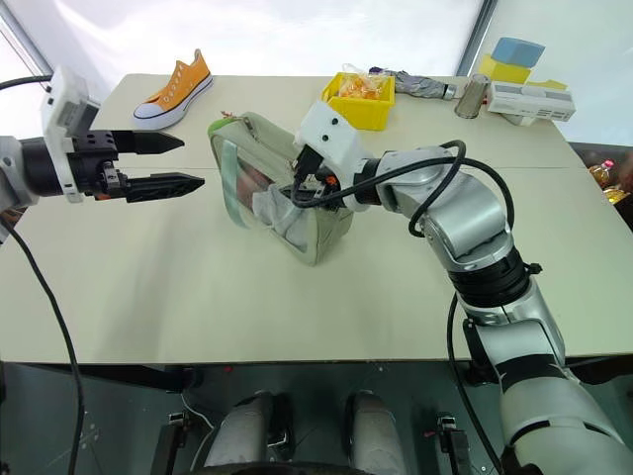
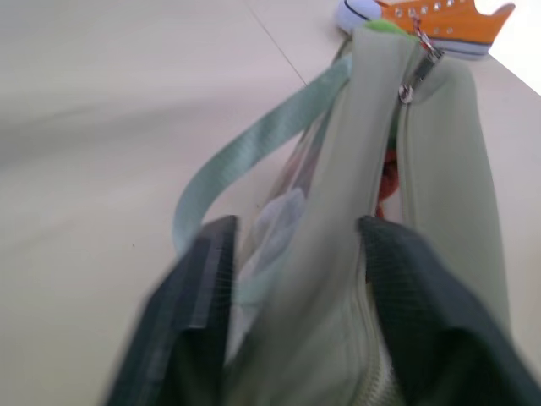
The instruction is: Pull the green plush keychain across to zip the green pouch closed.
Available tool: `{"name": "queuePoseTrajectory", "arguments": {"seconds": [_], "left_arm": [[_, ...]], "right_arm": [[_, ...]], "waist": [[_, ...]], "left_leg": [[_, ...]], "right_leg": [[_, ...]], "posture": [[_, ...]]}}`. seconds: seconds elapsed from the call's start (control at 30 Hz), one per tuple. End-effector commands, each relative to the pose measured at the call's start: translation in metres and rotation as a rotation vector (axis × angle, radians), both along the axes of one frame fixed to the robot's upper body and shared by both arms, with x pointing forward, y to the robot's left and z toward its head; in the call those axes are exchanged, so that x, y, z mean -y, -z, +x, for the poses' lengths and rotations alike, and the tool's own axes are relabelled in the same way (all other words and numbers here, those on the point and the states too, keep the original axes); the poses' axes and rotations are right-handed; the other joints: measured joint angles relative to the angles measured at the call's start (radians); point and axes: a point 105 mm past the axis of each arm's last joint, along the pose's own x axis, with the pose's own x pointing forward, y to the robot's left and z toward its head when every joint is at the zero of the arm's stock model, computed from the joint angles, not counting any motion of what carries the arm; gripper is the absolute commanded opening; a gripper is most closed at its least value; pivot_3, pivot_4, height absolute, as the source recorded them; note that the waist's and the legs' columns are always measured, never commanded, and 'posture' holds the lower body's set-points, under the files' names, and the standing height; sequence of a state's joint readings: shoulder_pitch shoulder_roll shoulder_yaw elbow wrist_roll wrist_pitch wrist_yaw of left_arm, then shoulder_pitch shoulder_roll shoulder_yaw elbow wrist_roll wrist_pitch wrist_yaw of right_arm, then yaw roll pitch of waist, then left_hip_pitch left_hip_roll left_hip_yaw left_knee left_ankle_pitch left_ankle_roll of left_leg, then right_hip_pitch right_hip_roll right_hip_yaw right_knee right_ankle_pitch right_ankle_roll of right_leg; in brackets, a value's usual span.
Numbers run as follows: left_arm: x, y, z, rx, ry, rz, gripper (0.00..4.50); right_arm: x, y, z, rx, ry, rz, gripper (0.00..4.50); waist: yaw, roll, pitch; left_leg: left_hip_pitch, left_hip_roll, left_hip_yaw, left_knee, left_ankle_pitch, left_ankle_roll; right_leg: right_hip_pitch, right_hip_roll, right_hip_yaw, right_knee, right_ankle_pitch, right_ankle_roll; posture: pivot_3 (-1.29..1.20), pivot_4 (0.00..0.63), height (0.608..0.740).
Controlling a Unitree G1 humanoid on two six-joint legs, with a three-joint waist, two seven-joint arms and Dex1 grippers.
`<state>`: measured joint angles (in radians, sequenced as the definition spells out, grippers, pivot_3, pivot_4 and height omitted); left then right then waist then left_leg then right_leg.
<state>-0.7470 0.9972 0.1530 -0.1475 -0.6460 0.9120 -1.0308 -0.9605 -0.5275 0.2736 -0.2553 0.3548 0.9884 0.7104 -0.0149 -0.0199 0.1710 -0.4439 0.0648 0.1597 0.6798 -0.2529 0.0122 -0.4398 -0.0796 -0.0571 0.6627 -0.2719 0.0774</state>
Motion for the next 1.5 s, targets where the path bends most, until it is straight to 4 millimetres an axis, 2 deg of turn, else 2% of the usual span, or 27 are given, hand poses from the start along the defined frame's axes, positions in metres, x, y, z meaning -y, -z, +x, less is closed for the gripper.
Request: {"name": "queuePoseTrajectory", "arguments": {"seconds": [0.03,0.1,0.2,0.27,0.43,0.47,0.57,0.67,0.8,0.9,0.93,0.97,1.1,1.2,1.3,1.5], "left_arm": [[0.000,-0.016,-0.003,0.071,0.007,-0.003,4.50],[0.000,-0.016,-0.003,0.074,0.008,-0.001,4.50],[0.000,-0.017,-0.002,0.077,0.006,-0.003,4.50],[-0.001,-0.017,-0.002,0.078,0.003,-0.003,4.50],[-0.002,-0.018,0.000,0.079,-0.004,-0.005,4.50],[-0.003,-0.017,0.000,0.078,-0.006,-0.006,4.50],[-0.006,-0.015,0.002,0.076,-0.013,-0.007,4.50],[-0.005,-0.015,0.003,0.075,-0.011,-0.012,4.50],[-0.002,-0.012,0.005,0.076,-0.004,-0.018,4.50],[-0.001,-0.011,0.005,0.075,-0.004,-0.021,4.50],[-0.001,-0.011,0.005,0.074,-0.005,-0.022,4.50],[-0.002,-0.010,0.004,0.073,-0.006,-0.023,4.50],[-0.012,-0.008,0.005,0.062,-0.048,-0.020,4.50],[-0.030,-0.003,0.010,0.058,-0.122,-0.018,4.50],[-0.041,0.001,0.016,0.055,-0.169,-0.029,4.50],[-0.039,0.003,0.030,0.063,-0.173,-0.045,4.50]], "right_arm": [[-0.003,0.004,-0.001,0.029,0.007,-0.024,3.41],[-0.001,0.011,0.004,0.028,0.026,-0.045,3.41],[-0.002,0.011,0.005,0.024,0.021,-0.037,3.41],[-0.001,0.009,0.005,0.035,0.010,-0.039,2.59],[0.007,-0.001,0.003,0.130,-0.054,-0.089,0.04],[0.011,-0.003,0.001,0.162,-0.091,-0.109,0.01],[0.040,-0.008,-0.001,0.283,-0.235,-0.215,0.01],[0.064,-0.005,0.011,0.255,-0.256,-0.195,0.01],[0.080,0.010,0.023,0.245,-0.295,-0.199,0.01],[0.083,0.017,0.026,0.227,-0.307,-0.199,0.01],[0.083,0.016,0.026,0.221,-0.310,-0.186,0.82],[0.082,0.015,0.026,0.222,-0.308,-0.176,1.17],[0.090,-0.005,0.019,0.248,-0.269,-0.169,3.18],[0.102,-0.016,0.011,0.247,-0.217,-0.169,3.18],[0.110,-0.015,0.003,0.220,-0.173,-0.161,3.18],[0.103,0.004,0.001,0.156,-0.145,-0.120,3.18]], "waist": [[-0.001,0.000,0.000],[-0.001,0.000,0.000],[-0.001,0.000,0.000],[0.000,0.000,0.000],[0.002,0.000,0.000],[0.002,0.000,0.000],[0.004,0.000,0.000],[0.001,0.000,0.000],[-0.003,0.000,0.000],[-0.002,0.000,0.000],[-0.002,0.000,0.000],[-0.002,0.000,0.000],[0.000,0.001,0.001],[0.003,0.001,0.001],[0.003,0.000,0.000],[0.002,0.000,0.000]], "left_leg": [[0.000,0.000,0.000,0.000,0.000,0.000],[0.000,0.000,0.000,0.000,0.000,0.000],[0.000,0.000,0.000,0.000,0.000,0.000],[0.000,0.000,0.000,0.000,0.000,0.000],[0.000,0.000,0.000,0.001,0.000,0.000],[0.000,0.000,0.000,0.001,0.000,0.000],[-0.001,-0.002,0.000,0.001,0.000,0.001],[0.000,-0.002,0.000,0.001,0.000,0.001],[0.001,-0.001,0.001,0.001,0.000,0.001],[0.001,-0.001,0.001,0.002,0.000,0.000],[0.001,-0.001,0.001,0.002,0.000,0.000],[0.001,-0.001,0.001,0.002,0.000,0.000],[0.001,0.000,0.001,0.002,0.000,0.000],[0.001,0.000,0.001,0.002,0.000,0.000],[0.001,0.000,0.000,0.003,0.000,0.000],[0.001,0.000,0.001,0.003,0.000,0.000]], "right_leg": [[0.000,0.000,0.000,0.000,0.000,0.000],[0.000,0.000,0.000,0.000,0.000,0.000],[0.000,0.000,0.000,0.000,0.000,0.000],[0.000,0.000,0.000,0.000,0.000,0.000],[0.000,0.000,0.000,0.000,0.000,0.000],[0.000,0.000,0.000,0.000,0.000,0.000],[0.000,0.000,0.000,0.000,0.000,0.000],[0.001,0.000,0.000,0.000,0.000,0.000],[0.001,0.001,0.000,0.000,0.000,0.000],[0.001,0.001,0.000,0.000,0.000,0.000],[0.001,0.001,0.000,0.000,0.000,0.000],[0.001,0.001,0.000,0.000,0.000,0.000],[0.001,0.000,0.000,0.001,0.000,0.000],[0.001,0.000,0.000,0.001,0.000,0.000],[0.002,0.000,0.000,0.001,0.000,0.000],[0.001,0.000,0.000,0.001,0.000,0.000]], "posture": [[0.00,0.150,0.740],[0.00,0.150,0.740],[0.00,0.150,0.740],[0.00,0.150,0.740],[0.00,0.150,0.740],[0.00,0.150,0.740],[0.00,0.150,0.740],[0.00,0.150,0.740],[0.00,0.150,0.740],[0.00,0.150,0.740],[0.00,0.150,0.740],[0.00,0.150,0.740],[0.00,0.150,0.740],[0.00,0.150,0.740],[0.00,0.150,0.740],[0.00,0.150,0.740]]}}
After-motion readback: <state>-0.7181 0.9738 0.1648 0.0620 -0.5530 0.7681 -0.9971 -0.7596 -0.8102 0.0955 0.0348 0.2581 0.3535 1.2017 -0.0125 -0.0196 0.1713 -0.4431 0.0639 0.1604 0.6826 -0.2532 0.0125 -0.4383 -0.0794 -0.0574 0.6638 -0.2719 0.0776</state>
